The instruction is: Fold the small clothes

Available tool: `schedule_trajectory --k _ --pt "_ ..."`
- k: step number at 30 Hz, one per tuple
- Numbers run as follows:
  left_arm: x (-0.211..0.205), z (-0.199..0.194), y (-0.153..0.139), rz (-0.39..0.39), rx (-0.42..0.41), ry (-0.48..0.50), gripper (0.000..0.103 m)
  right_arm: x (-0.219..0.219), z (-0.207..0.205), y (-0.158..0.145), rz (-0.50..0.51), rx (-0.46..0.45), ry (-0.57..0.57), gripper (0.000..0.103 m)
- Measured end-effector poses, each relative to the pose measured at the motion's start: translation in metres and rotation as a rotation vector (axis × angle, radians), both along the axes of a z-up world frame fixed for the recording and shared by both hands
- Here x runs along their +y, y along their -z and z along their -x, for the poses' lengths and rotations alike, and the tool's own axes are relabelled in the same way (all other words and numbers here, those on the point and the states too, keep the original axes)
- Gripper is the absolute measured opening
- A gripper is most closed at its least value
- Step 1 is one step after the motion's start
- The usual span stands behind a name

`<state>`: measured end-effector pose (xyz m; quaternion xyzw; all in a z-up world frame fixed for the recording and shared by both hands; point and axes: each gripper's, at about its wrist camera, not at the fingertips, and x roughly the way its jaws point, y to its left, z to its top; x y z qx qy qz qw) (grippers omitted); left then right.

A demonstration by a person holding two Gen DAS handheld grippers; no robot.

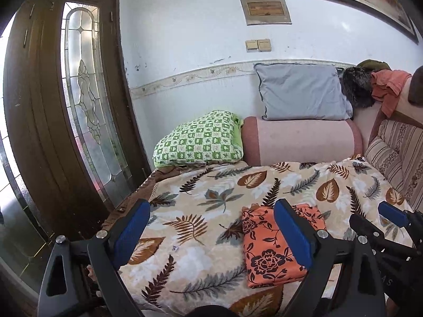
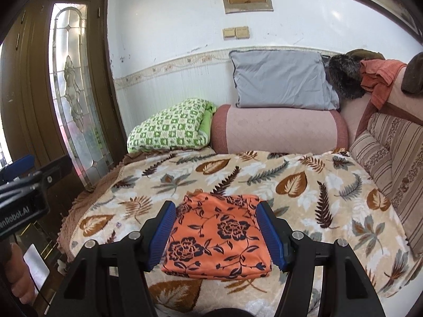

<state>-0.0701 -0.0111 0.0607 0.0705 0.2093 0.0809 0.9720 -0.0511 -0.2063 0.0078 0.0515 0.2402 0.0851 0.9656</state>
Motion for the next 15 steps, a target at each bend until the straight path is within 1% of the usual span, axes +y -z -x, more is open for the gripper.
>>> schedule_trajectory --k 7,10,15 --pt "0.0 -0.001 -0.006 0.045 0.034 0.026 0.095 0.004 0.005 -0.016 0.01 -0.003 -0.011 0.067" --pt "0.0 -0.003 -0.008 0.046 0.03 0.029 0.095 0.001 0.012 -0.021 0.008 -0.014 -0.003 0.067" --pt "0.002 -0.01 -0.007 0.029 0.041 0.026 0.095 -0.001 0.009 -0.02 0.001 0.011 0.012 0.067"
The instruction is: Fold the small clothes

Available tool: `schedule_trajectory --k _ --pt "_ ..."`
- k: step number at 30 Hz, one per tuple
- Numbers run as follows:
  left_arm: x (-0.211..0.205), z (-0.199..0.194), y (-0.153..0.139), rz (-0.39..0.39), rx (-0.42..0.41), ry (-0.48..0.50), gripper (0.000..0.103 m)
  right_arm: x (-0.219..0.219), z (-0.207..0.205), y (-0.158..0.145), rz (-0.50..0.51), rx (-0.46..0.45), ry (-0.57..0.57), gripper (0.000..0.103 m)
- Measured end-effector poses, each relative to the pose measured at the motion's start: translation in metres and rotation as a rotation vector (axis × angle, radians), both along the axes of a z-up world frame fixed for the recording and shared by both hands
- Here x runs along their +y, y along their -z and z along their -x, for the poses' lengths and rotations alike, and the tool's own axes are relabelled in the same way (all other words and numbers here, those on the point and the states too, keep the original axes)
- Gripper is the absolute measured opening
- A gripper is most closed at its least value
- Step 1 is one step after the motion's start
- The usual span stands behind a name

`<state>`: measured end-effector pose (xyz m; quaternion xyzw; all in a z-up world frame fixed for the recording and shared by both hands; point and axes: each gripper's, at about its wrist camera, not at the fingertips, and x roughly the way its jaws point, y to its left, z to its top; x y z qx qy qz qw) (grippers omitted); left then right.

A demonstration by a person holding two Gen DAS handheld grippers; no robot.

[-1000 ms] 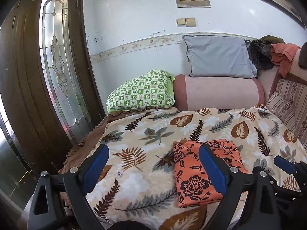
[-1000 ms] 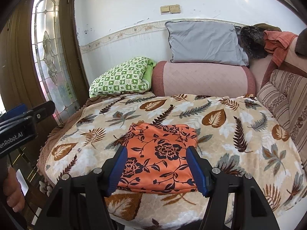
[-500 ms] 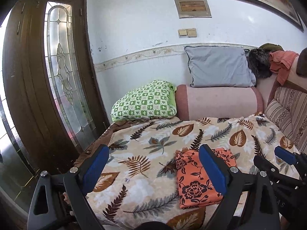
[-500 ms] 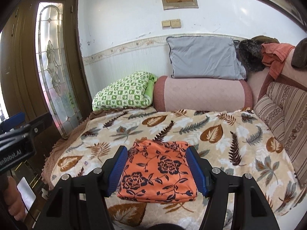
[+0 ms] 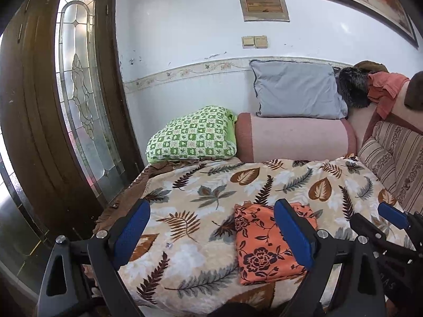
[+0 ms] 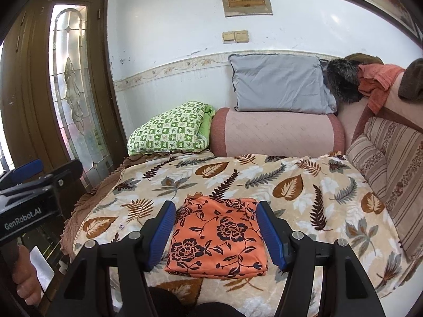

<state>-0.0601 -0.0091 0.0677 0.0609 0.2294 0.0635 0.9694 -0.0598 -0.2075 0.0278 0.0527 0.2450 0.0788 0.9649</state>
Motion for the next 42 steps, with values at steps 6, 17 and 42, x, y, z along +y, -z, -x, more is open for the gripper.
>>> schedule_trajectory --k 6,17,42 --pt "-0.002 -0.029 0.008 0.0 0.032 -0.009 0.095 0.008 -0.022 0.006 0.001 0.021 -0.018 0.067" --pt "-0.02 -0.072 0.024 0.001 0.078 0.028 0.095 -0.005 -0.067 0.027 -0.024 0.074 -0.006 0.067" --pt "-0.002 -0.12 0.066 0.048 0.153 0.052 0.095 0.018 -0.115 0.068 0.011 0.179 0.002 0.067"
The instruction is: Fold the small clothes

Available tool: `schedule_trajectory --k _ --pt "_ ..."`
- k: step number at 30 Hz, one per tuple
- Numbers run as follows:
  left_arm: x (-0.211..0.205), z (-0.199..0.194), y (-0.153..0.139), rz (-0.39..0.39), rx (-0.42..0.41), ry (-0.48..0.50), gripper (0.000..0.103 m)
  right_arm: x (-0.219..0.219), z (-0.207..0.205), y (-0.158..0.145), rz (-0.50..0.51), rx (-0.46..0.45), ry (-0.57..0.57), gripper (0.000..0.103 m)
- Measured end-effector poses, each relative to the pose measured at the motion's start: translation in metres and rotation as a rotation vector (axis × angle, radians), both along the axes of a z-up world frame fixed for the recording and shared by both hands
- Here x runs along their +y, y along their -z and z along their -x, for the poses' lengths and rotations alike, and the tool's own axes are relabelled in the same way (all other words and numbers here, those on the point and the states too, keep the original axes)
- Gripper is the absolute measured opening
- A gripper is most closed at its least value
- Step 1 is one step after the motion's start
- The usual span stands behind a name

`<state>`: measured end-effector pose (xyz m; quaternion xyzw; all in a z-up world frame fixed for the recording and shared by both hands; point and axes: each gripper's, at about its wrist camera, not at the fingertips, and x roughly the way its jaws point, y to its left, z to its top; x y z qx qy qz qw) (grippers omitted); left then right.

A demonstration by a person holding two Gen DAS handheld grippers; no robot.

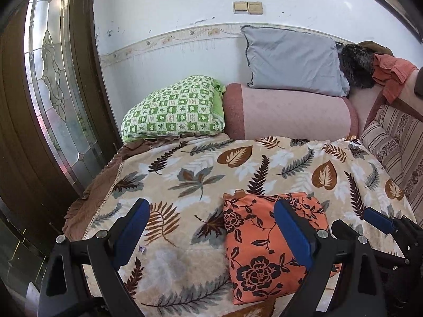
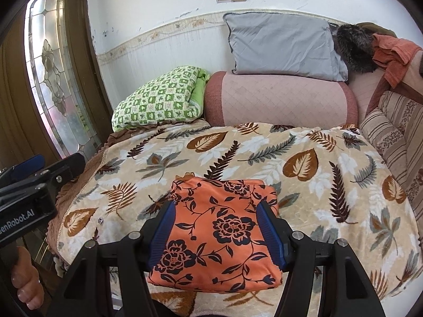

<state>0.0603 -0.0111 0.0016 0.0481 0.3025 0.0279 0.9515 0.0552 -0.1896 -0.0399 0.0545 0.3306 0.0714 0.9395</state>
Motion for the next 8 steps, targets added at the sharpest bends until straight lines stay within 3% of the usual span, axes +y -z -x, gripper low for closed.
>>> schedule_trajectory --k 8 --pt "0.009 -0.023 0.024 -0.006 0.032 0.0 0.095 0.011 -0.022 0.022 -0.002 0.043 0.001 0.067"
